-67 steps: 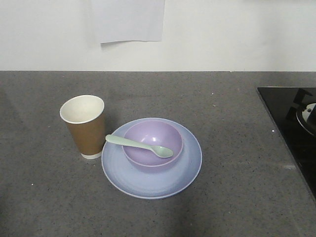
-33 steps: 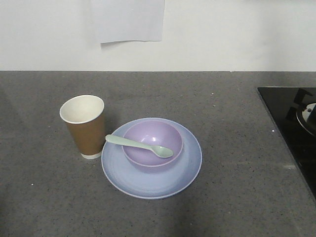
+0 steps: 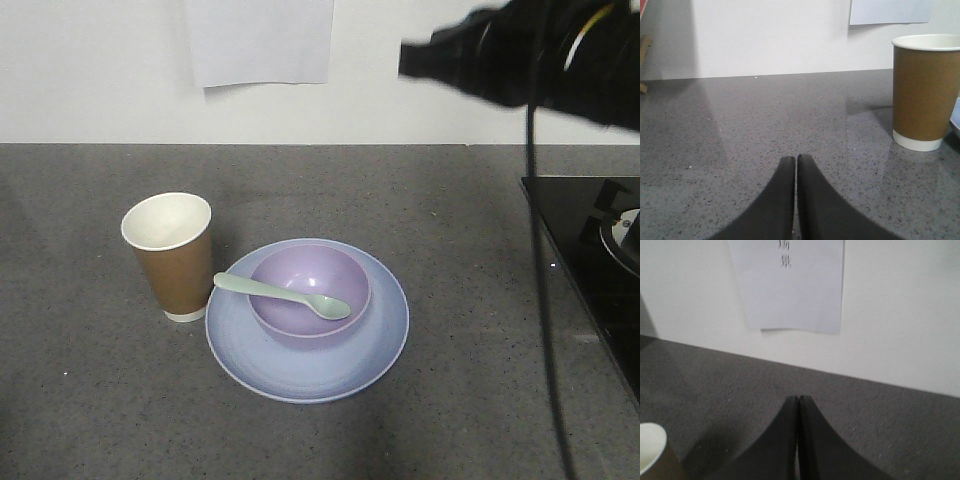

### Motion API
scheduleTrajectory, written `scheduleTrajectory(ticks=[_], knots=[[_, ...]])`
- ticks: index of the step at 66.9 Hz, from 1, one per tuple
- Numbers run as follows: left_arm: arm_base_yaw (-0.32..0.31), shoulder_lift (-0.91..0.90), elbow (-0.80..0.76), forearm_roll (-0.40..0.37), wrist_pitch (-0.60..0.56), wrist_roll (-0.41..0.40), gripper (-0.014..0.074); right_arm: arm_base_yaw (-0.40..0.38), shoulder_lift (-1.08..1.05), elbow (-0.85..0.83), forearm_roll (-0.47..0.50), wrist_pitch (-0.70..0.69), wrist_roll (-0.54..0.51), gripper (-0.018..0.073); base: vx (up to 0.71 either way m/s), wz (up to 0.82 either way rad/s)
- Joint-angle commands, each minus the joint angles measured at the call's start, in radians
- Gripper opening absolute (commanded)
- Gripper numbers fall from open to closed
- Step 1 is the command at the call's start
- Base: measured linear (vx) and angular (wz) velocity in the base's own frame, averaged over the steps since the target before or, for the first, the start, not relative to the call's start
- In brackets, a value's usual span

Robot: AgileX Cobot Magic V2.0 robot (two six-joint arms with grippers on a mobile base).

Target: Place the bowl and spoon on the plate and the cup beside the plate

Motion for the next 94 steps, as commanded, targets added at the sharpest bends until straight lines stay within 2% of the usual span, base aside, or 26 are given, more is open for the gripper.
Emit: scheduleTrajectory(ticks=[1, 10, 22, 27, 34, 40, 48, 57, 61, 72, 83, 94], knots=[[-0.006, -0.015, -0.018, -0.009, -0.070, -0.003, -0.0006, -0.006, -0.058, 0.170, 0.059, -0.278, -0.011, -0.0011, 0.00, 0.00], [-0.006, -0.015, -0.018, -0.009, -0.070, -0.003, -0.0006, -0.006, -0.136, 0.404, 0.064, -0.365, -0.029, -0.0011, 0.00, 0.00], [-0.006, -0.015, -0.018, -0.009, -0.070, -0.003, -0.0006, -0.007, -0.319, 0.599, 0.091, -0.379, -0.199, -0.0011, 0.00, 0.00], [-0.006, -0.015, -0.018, -0.009, -0.070, -0.003, -0.0006, -0.044, -0.414, 0.669, 0.139, -0.382, -0.240, -0.0011, 0.00, 0.00], [-0.006, -0.015, -0.018, -0.009, -0.070, -0.003, -0.0006, -0.165, -0.528, 0.762, 0.213, -0.382, -0.229, -0.0011, 0.00, 0.00], [-0.006, -0.015, -0.018, -0.009, -0.070, -0.003, -0.0006, -0.244, -0.652, 0.842, 0.171, -0.382, -0.217, -0.0011, 0.00, 0.00], [-0.006, -0.015, -0.018, -0.009, -0.070, -0.003, -0.0006, -0.273, -0.814, 0.961, 0.052, -0.382, -0.217, -0.0011, 0.00, 0.00], [-0.006, -0.015, -0.018, -0.009, -0.070, -0.003, -0.0006, -0.292, -0.985, 1.101, 0.040, -0.384, -0.216, -0.0011, 0.00, 0.00], [-0.006, -0.015, -0.018, -0.009, -0.070, -0.003, -0.0006, -0.324, -1.061, 1.159, 0.046, -0.384, -0.209, -0.0011, 0.00, 0.00], [-0.006, -0.015, -0.018, -0.009, -0.070, -0.003, -0.0006, -0.463, -1.220, 1.227, 0.019, -0.337, -0.101, -0.0011, 0.00, 0.00], [-0.006, -0.015, -0.018, -0.009, -0.070, -0.003, -0.0006, -0.483, -1.285, 1.227, 0.000, -0.273, -0.121, -0.0011, 0.00, 0.00], [-0.006, -0.015, -0.018, -0.009, -0.070, -0.003, -0.0006, -0.483, -1.319, 1.239, -0.023, -0.280, -0.119, -0.0011, 0.00, 0.00]])
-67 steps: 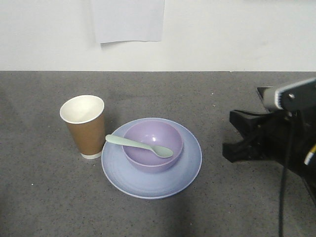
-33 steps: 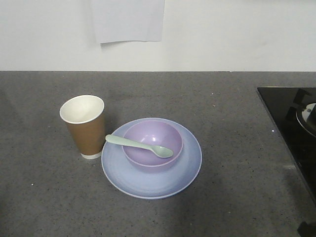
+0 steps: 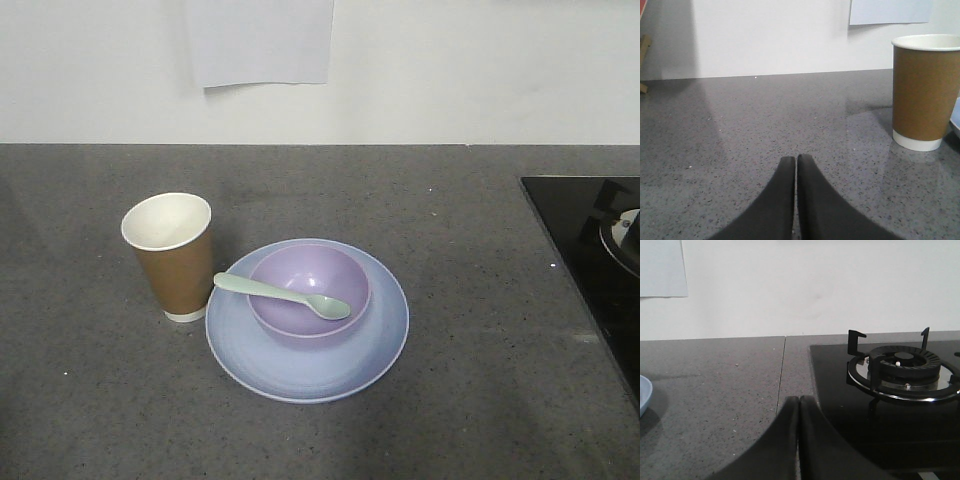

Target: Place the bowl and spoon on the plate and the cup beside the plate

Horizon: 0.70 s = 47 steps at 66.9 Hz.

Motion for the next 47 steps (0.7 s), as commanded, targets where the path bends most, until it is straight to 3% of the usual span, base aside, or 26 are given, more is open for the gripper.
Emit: scheduleTrajectory(ticks=[1, 47], knots=[[-0.006, -0.015, -0.018, -0.009, -0.070, -0.003, -0.0006, -0.007, -0.007, -0.012, -0.023, -0.084, -0.007, -0.0011, 0.00, 0.00], [-0.006, -0.015, -0.018, -0.009, -0.070, -0.003, -0.0006, -0.007, -0.033, 0.008, -0.012, -0.121, -0.003, -0.0011, 0.00, 0.00]])
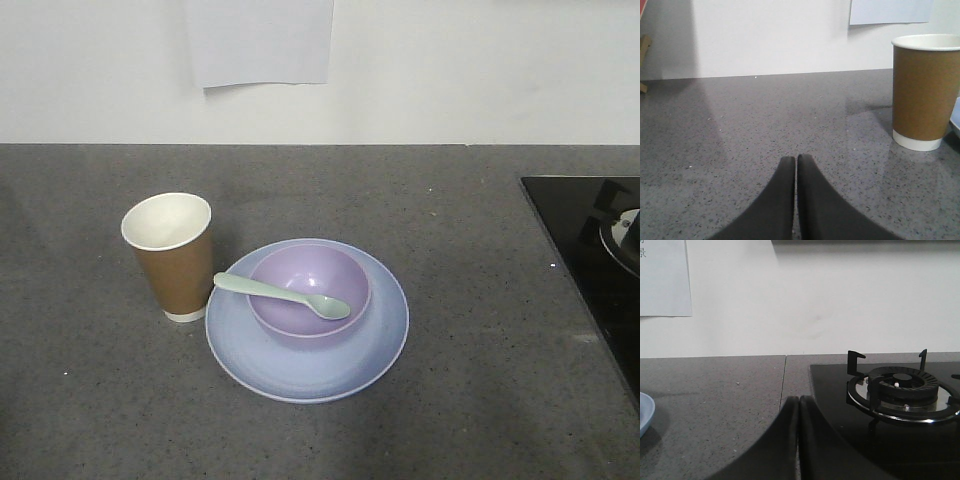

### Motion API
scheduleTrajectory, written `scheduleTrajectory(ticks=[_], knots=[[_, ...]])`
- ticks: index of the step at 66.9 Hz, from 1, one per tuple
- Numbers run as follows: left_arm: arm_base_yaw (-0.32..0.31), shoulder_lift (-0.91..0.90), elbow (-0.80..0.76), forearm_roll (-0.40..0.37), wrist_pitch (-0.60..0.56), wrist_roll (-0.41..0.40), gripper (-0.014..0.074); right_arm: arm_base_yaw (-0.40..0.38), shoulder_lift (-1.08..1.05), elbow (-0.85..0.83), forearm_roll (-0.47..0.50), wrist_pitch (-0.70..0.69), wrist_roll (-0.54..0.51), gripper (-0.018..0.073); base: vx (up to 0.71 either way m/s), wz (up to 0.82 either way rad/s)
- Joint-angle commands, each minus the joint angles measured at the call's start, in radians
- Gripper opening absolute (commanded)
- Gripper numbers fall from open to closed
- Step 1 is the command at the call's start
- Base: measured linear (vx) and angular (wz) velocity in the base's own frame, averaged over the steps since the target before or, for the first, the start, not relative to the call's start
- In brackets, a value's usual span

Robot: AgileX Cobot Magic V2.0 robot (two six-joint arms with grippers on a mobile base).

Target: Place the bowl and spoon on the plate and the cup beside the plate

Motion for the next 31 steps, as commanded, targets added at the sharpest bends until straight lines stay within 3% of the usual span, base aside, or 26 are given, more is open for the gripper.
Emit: scheduleTrajectory(ticks=[1, 31], knots=[[-0.006, -0.015, -0.018, -0.009, -0.070, -0.003, -0.0006, -0.007, -0.008, 0.008, -0.005, -0.080, -0.003, -0.0011, 0.00, 0.00], [-0.006, -0.015, -0.018, -0.009, -0.070, -0.003, -0.0006, -0.007, -0.008, 0.008, -0.005, -0.079, -0.003, -0.0011, 0.00, 0.00]])
